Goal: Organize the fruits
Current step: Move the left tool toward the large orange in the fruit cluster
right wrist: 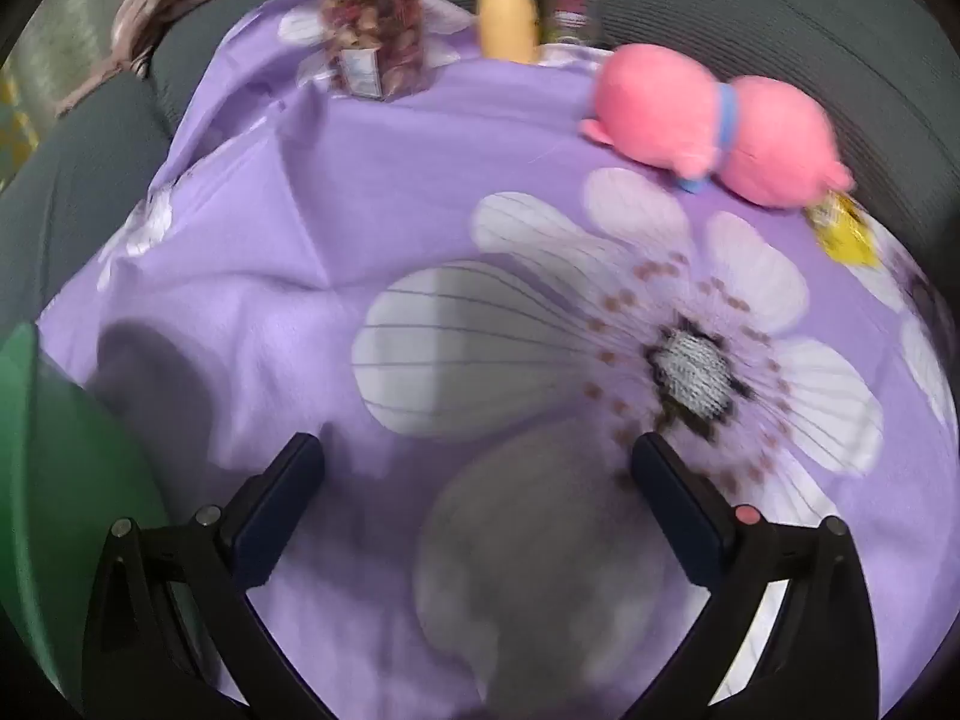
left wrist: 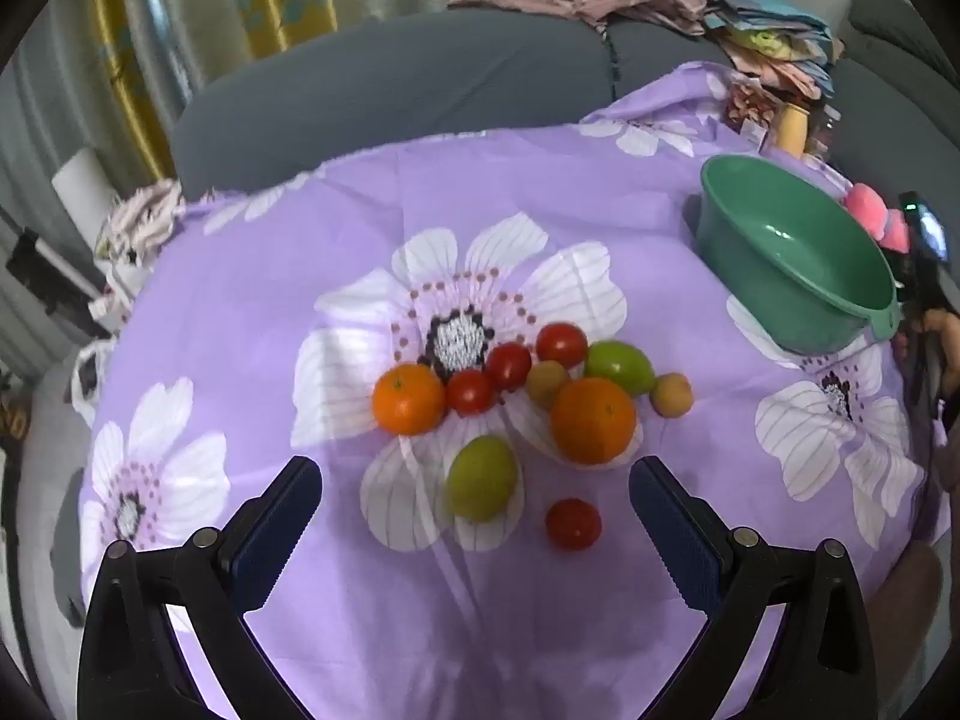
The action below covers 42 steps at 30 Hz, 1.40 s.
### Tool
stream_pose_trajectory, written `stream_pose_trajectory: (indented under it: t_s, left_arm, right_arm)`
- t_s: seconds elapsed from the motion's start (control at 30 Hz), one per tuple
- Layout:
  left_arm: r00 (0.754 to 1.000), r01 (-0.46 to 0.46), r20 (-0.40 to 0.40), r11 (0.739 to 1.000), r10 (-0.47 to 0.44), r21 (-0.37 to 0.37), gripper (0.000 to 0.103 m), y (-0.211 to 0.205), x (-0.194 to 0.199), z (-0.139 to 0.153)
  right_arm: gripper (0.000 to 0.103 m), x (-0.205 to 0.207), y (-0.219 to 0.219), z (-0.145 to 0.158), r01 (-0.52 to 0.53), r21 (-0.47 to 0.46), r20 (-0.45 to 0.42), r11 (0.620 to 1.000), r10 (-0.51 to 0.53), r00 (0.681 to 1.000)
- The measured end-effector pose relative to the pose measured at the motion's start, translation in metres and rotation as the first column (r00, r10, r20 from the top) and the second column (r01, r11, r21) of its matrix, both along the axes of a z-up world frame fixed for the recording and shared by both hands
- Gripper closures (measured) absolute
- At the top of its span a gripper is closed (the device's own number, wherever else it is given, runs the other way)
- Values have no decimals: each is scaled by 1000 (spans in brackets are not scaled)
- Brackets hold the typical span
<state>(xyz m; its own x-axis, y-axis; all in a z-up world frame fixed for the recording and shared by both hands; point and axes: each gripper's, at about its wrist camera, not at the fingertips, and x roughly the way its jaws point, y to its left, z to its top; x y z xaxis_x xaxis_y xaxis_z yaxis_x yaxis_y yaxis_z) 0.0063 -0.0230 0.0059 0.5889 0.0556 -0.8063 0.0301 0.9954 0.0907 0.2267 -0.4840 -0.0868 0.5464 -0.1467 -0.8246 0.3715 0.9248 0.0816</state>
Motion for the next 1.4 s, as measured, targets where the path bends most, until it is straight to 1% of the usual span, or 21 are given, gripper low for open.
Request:
stream_pose_trajectory:
  t_s: [0.03,0.07,0.1,0.13,0.17,0.23,0.27,0.3,0.33,0.4,0.5,0.6,0.67,0.7,0.77,0.83,0.9,0.97,1.1,1.2,1.4]
  left_arm:
    - [1000,3,12,1000,-3,2,1,-1,-1,3]
    - [1000,7,23,1000,-7,1,1,-1,-2,5]
    - [999,11,32,1000,-11,-2,1,-1,-4,7]
    - [999,14,40,1000,-14,-3,1,-1,-6,9]
    - [999,15,47,1000,-15,-4,1,-1,-7,10]
    - [998,13,57,1000,-11,-22,1,4,-7,12]
    - [998,12,60,999,-10,-31,1,6,-8,13]
    - [998,11,62,999,-9,-44,1,7,-9,15]
    - [998,10,64,999,-7,-46,1,8,-10,16]
    - [998,2,66,999,2,-50,1,11,-14,18]
    - [997,0,81,998,5,-65,1,18,-20,24]
    - [994,-11,109,998,17,-61,1,25,-27,31]
    - [992,-21,125,998,29,-63,1,32,-31,37]
    - [991,-27,131,998,34,-62,1,35,-32,39]
    - [988,-43,148,998,49,-46,1,42,-35,45]
    - [985,-57,164,998,62,-35,1,48,-37,48]
    - [982,-69,173,997,75,-37,1,53,-38,51]
    - [980,-75,179,996,81,-38,1,57,-38,53]
    - [976,-76,201,997,81,-29,1,60,-38,58]
    - [974,-73,216,997,76,-20,1,61,-40,61]
    - [973,-76,215,997,78,-19,1,61,-41,62]
  right_arm:
    - [0,-11,0,14,37,-23,46,999,-35,998]
    - [0,-25,0,29,77,-83,93,994,-69,993]
    - [0,-41,3,48,120,-176,144,977,-95,985]
    - [0,-55,9,65,134,-242,185,961,-90,979]
    - [0,-69,16,83,112,-268,225,957,-51,973]
    - [0,-101,40,117,-20,-245,303,969,96,948]
    - [0,-117,53,131,-114,-209,333,971,180,926]
    - [0,-133,72,143,-236,-158,363,959,278,889]
    - [0,-144,87,150,-345,-108,378,932,359,853]
    - [0,-162,125,155,-515,-47,363,856,495,789]
    - [0,-180,178,150,-653,-34,304,757,630,715]
    - [0,-188,223,153,-735,-29,281,678,711,645]
    - [0,-197,251,147,-779,-17,254,627,756,603]
    - [0,-201,267,146,-799,-30,241,600,780,577]
    - [0,-205,296,150,-821,-73,215,567,812,542]
    - [0,-210,310,153,-838,-111,200,534,838,507]
    - [0,-213,319,157,-846,-129,196,517,850,490]
    - [0,-212,322,160,-853,-125,192,507,856,481]
    - [0,-211,335,162,-847,-138,185,513,854,487]
    - [0,-210,336,163,-849,-133,190,512,853,485]
    - [0,-207,338,162,-851,-112,195,513,851,488]
